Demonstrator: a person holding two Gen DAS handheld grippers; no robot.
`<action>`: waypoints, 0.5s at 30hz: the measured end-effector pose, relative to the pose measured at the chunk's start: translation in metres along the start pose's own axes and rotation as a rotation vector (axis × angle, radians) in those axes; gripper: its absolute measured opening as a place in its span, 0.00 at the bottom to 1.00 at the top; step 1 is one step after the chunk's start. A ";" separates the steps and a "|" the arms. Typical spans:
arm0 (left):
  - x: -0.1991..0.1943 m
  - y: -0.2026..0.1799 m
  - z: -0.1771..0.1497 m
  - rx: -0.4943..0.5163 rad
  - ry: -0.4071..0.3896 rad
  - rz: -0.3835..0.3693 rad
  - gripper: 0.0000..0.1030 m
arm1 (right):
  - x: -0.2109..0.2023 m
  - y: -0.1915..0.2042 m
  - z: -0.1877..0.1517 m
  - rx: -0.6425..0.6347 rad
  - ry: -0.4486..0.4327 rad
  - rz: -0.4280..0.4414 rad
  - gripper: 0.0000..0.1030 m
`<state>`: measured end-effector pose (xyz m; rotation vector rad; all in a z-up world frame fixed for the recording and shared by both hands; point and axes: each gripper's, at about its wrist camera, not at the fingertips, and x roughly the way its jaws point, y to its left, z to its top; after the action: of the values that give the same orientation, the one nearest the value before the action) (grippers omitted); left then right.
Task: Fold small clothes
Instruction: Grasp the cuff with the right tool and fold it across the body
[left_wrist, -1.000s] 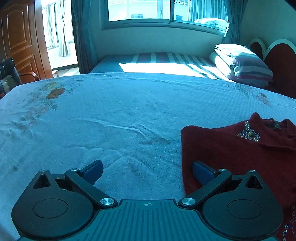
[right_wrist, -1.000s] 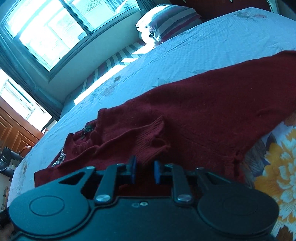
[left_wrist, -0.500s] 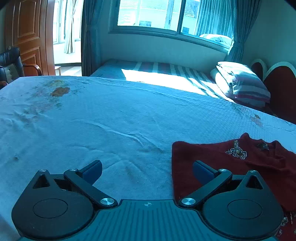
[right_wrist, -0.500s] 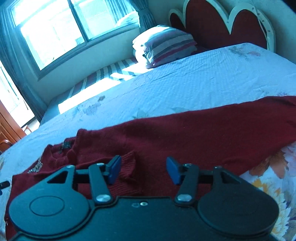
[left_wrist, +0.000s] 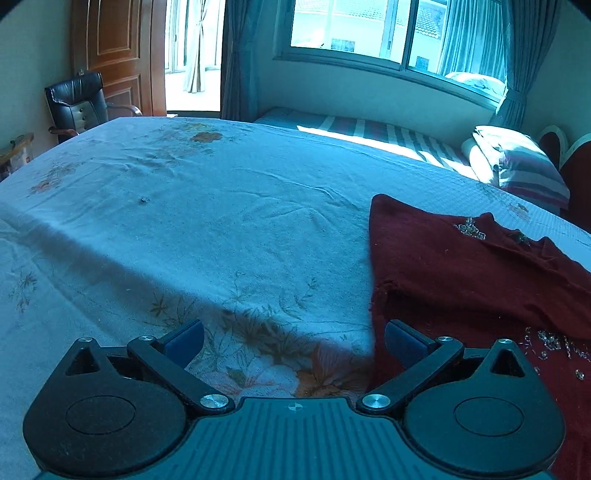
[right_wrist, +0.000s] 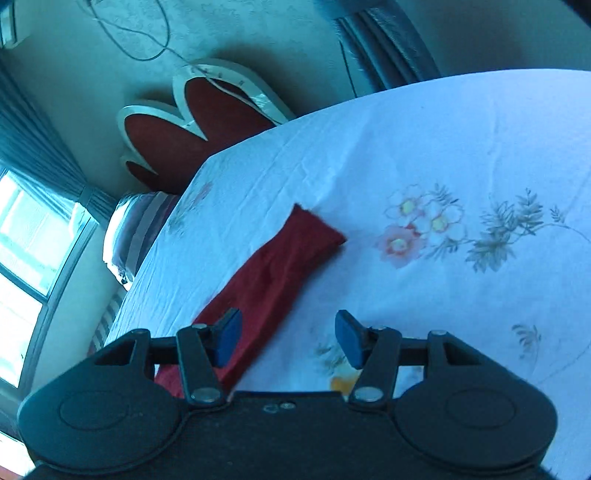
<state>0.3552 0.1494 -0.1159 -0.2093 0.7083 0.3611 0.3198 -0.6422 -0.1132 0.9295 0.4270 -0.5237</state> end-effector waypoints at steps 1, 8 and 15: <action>-0.003 -0.005 0.000 0.006 -0.005 0.007 1.00 | 0.003 -0.006 0.004 0.013 0.004 0.027 0.51; -0.029 -0.037 0.001 -0.010 -0.035 0.036 1.00 | 0.047 -0.013 0.027 0.001 0.050 0.169 0.46; -0.047 -0.032 -0.002 -0.013 -0.054 0.073 1.00 | 0.053 0.008 0.034 -0.093 0.118 0.142 0.08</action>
<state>0.3338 0.1075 -0.0840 -0.1859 0.6617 0.4402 0.3709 -0.6796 -0.1196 0.8959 0.4835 -0.3182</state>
